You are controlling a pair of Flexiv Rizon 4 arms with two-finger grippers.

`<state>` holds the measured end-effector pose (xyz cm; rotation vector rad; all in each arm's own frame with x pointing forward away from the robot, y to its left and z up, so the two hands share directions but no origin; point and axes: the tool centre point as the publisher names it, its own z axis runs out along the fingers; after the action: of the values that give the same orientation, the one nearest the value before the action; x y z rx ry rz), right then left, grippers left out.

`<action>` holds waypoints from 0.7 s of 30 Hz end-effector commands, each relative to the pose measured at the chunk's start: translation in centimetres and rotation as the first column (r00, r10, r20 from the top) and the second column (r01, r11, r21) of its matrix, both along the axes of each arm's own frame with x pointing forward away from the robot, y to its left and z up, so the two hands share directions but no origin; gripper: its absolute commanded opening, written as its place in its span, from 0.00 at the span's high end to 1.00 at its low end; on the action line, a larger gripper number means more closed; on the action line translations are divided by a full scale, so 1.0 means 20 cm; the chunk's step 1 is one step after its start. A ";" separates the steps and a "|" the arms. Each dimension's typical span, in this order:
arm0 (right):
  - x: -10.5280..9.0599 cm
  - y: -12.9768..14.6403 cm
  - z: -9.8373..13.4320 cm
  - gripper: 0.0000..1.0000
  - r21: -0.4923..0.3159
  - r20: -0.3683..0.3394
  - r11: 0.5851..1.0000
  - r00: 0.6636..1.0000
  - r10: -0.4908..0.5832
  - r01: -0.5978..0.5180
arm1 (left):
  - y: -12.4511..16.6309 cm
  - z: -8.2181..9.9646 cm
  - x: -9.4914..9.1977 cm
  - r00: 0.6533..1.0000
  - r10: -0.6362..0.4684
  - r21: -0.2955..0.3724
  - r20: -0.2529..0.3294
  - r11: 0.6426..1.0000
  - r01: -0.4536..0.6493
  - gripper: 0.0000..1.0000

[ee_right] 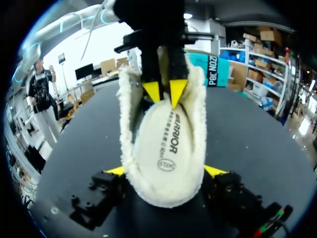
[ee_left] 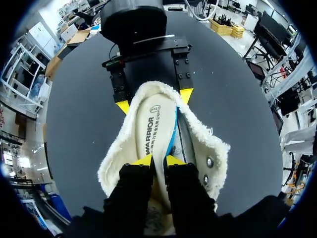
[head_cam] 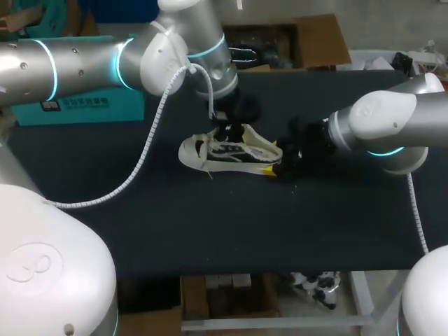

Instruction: Open the shoe tongue, take the insole out of the shoe, put the insole back into the shoe, and pack the shoe into the shoebox

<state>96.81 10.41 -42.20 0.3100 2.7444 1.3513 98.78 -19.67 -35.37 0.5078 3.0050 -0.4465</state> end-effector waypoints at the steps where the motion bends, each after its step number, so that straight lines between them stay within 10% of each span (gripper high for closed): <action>1: -0.01 0.02 -0.02 1.00 0.002 0.001 1.000 1.000 0.002 -0.002 | -0.02 0.12 -0.02 1.000 -0.003 0.003 -0.001 1.000 0.003 1.00; 21: -0.01 0.02 -0.02 1.00 0.002 0.001 1.000 1.000 0.002 -0.002 | -0.05 0.05 -0.01 0.975 0.061 -0.161 -0.213 0.982 -0.097 1.00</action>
<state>96.64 10.44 -42.12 0.3079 2.7446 1.3524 97.71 -20.55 -33.48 0.3521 3.1261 -0.6960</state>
